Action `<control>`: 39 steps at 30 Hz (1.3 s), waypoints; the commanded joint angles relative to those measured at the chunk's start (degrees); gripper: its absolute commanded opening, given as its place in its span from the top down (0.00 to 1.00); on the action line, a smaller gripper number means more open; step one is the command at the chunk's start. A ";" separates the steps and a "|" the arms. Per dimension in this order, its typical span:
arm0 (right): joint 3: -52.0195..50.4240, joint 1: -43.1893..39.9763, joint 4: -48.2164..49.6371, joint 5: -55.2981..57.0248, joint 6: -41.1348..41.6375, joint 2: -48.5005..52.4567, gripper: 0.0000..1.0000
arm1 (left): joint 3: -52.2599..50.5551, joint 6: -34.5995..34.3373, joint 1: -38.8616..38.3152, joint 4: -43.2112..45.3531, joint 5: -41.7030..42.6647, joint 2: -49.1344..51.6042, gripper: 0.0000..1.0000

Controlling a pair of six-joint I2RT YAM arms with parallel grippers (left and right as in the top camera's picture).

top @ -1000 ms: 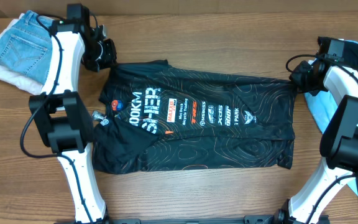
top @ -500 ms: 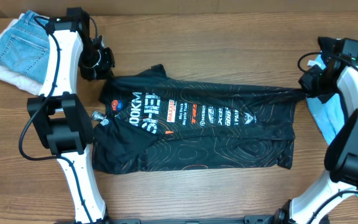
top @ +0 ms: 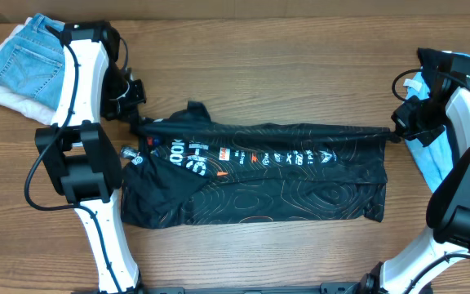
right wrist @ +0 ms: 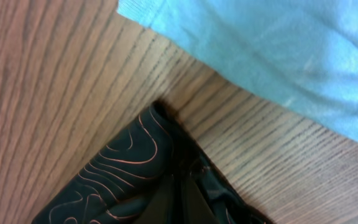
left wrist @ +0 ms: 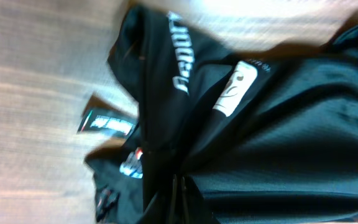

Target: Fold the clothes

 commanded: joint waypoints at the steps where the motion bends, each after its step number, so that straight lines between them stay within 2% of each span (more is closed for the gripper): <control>1: 1.40 -0.59 -0.72 1.62 0.98 -2.08 0.96 | -1.46 -0.59 1.07 -0.92 -4.17 -0.92 0.96; 6: 1.40 -0.59 -3.67 2.75 1.20 -2.08 0.96 | -4.76 -0.13 1.03 -0.94 -4.20 -0.92 0.94; 8: 1.40 -0.59 -4.28 3.85 1.18 -2.08 0.96 | -6.67 -0.02 1.05 -0.85 -4.20 -0.92 0.90; 9: 1.40 -0.59 -4.61 4.28 1.20 -2.08 0.94 | -7.58 0.39 1.05 -0.72 -4.20 -0.92 0.87; 10: 1.40 -0.59 -5.09 4.70 1.16 -2.08 0.86 | -8.74 1.07 1.05 -0.59 -4.22 -0.92 0.82; 12: 1.40 -0.59 -5.73 5.09 1.16 -2.08 0.80 | -10.10 1.84 0.98 -0.42 -4.26 -0.92 0.76; 13: 1.40 -0.59 -5.97 5.40 1.16 -2.08 0.73 | -10.62 1.79 0.98 -0.26 -4.46 -0.92 0.72; 14: 1.40 -0.59 -6.25 5.55 1.14 -2.08 0.44 | -10.86 1.79 0.94 -0.24 -4.83 -0.92 0.62; 15: 1.40 -0.59 -6.32 5.53 1.14 -2.08 0.40 | -10.86 1.79 0.94 -0.22 -4.92 -0.92 0.56; 16: 1.40 -0.59 -6.34 5.51 1.14 -2.08 0.20 | -10.82 1.79 0.94 0.22 -5.16 -0.92 0.47; 18: 1.40 -0.59 -6.32 5.49 1.14 -2.08 0.00 | -10.25 1.75 1.03 0.74 -5.14 -0.94 0.47; 19: 1.42 -0.59 -6.32 5.49 1.14 -2.08 0.00 | -9.88 1.75 1.05 0.96 -5.11 -0.94 0.48; 21: 1.42 -0.59 -6.10 5.46 1.14 -2.08 0.00 | -8.52 1.77 1.05 1.18 -5.05 -0.94 0.58; 24: 1.42 -0.57 -5.38 4.98 1.09 -2.08 0.00 | -4.28 2.21 0.33 2.23 -4.15 -0.94 0.60; 26: 1.40 -0.48 -4.55 2.54 -0.61 -2.08 0.00 | -2.16 6.19 -0.61 3.76 0.42 -0.94 0.52; 28: 1.42 -0.46 -3.76 -1.05 -3.10 -2.08 0.00 | -1.42 10.36 -1.92 5.95 4.96 -0.94 0.34; 31: 1.40 -0.46 -2.99 -5.18 -5.35 -2.08 0.00 | -1.49 12.63 -4.33 9.62 6.23 -0.81 0.25; 34: 1.40 -0.46 -2.91 -6.14 -5.38 -2.08 0.00 | -1.49 15.41 -7.32 12.41 6.49 -0.72 0.10; 35: 1.40 -0.46 -2.91 -6.14 -5.38 -2.08 0.00 | -1.49 15.76 -8.17 13.14 6.08 -0.70 0.07; 39: 1.38 -0.46 -3.15 -6.14 -5.38 -2.08 0.00 | -1.49 15.65 -11.50 16.13 4.92 -0.37 0.03</control>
